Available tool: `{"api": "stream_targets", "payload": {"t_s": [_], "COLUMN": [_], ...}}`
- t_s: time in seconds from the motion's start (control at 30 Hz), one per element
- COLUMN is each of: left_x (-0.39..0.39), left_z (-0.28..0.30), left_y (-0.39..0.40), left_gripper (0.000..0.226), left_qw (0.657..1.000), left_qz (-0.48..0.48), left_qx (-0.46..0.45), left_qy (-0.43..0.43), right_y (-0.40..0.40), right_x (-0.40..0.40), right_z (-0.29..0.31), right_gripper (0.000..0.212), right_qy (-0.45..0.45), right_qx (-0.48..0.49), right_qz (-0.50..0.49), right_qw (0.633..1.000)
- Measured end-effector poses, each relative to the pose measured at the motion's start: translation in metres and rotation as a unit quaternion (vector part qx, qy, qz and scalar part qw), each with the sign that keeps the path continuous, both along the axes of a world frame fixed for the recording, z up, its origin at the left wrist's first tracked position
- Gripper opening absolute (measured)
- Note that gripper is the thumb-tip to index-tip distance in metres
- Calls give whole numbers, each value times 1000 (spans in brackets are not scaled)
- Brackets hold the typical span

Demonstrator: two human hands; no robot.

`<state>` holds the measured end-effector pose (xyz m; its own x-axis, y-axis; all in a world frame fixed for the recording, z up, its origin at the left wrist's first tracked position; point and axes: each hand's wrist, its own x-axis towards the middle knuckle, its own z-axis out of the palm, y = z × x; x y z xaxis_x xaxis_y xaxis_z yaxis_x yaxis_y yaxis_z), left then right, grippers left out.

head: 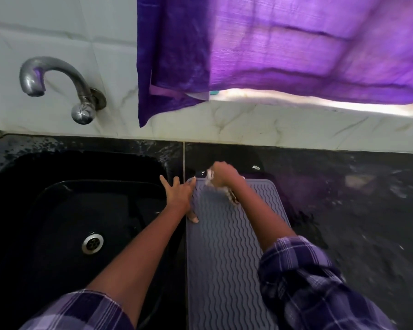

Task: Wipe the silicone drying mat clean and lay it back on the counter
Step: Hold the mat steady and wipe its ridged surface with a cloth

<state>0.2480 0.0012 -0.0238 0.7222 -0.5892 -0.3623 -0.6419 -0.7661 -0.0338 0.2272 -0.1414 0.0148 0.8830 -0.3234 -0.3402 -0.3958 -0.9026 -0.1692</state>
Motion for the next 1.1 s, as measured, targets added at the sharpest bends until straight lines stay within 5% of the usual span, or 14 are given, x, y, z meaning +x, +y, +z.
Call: {"api": "stream_targets", "payload": {"t_s": [0.07,0.2,0.4,0.6,0.8,0.97,1.1], "left_x": [1,2,2,2,4,19,25], "left_z": [-2,-5,-3,-2,-7,0,3], "left_y": [1,0,3,8,11,13,6], "left_gripper": [129,132,133,116,148,121,82], "left_qw": [1000,1000,1000,998,999,997,999], "left_qz": [5,11,0,12,27,-3,-3], "left_qx": [-12,-13,-16,-50,-36,-8,13], "left_qy": [-1,-1,4,25,24,77,50], "right_y": [9,39,13,37,32,29,31], "right_x": [5,-23,-23,-6,-47,-57,-38], "right_z": [-8,-49,-11,-21,-32,-6,-3], "right_gripper": [26,27,36,25,30,36,26], "right_qy": [-75,-67,124,-80,-27,151,-12], "right_qx": [-50,-86,9,-14,16,6,-29], "right_qz": [-4,39,39,-17,25,77,31], "right_qw": [996,993,991,997,999,985,999]}}
